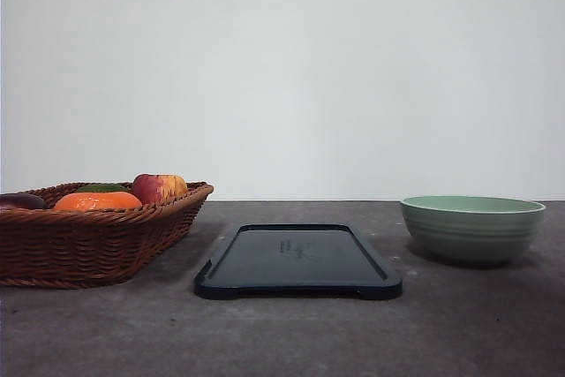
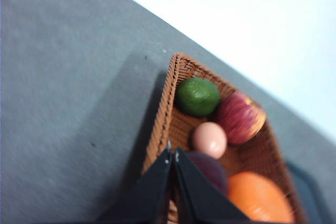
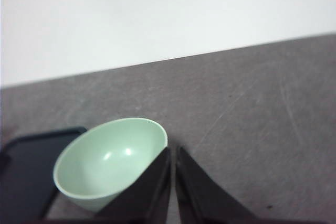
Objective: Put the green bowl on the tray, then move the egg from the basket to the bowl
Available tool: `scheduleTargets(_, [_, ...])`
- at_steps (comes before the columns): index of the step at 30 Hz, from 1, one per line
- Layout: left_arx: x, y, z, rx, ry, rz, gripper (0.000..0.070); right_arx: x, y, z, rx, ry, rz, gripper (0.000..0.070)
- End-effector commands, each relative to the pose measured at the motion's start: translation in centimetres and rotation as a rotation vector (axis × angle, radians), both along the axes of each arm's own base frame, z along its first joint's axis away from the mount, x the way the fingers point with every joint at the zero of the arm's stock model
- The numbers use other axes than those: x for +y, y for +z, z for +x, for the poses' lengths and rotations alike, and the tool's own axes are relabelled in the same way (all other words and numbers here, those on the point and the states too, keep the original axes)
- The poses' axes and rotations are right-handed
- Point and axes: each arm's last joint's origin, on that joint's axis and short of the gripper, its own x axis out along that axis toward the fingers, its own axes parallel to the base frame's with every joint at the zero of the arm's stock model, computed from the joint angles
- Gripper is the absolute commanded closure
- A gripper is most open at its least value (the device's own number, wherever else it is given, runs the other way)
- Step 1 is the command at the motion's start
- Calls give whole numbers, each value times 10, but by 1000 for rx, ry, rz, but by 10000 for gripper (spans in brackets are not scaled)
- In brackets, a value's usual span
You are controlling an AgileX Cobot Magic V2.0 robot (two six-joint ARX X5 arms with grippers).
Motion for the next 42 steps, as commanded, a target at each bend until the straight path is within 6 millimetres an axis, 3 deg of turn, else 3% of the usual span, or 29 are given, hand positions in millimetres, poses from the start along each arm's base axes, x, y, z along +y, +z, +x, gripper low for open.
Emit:
scheduleTargets(1, [0, -6, 1, 21, 37, -206, 700, -1, 0, 0, 0, -17, 143, 693])
scheduleTargets(4, [0, -4, 1, -1, 47, -289, 700, -1, 4, 0, -40, -17, 208, 693])
scheduleTargets(11, [0, 17, 2, -222, 16, -277, 700, -1, 20, -1, -202, -7, 228, 693])
scheduleTargets(15, [0, 31, 0, -348, 1, -122, 700, -1, 27, -3, -248, -4, 214, 694])
scheduleTargets(22, [0, 49, -3, -382, 9, 134, 700, -2, 41, -3, -248, -35, 165, 694])
scheduleTargets(31, [0, 75, 4, -185, -12, 231, 700, 0, 71, 10, -100, 1, 14, 694])
scheduleTargets(42, [-3, 117, 30, 49, -150, 336, 700, 7, 96, 48, 153, 173, -53, 694])
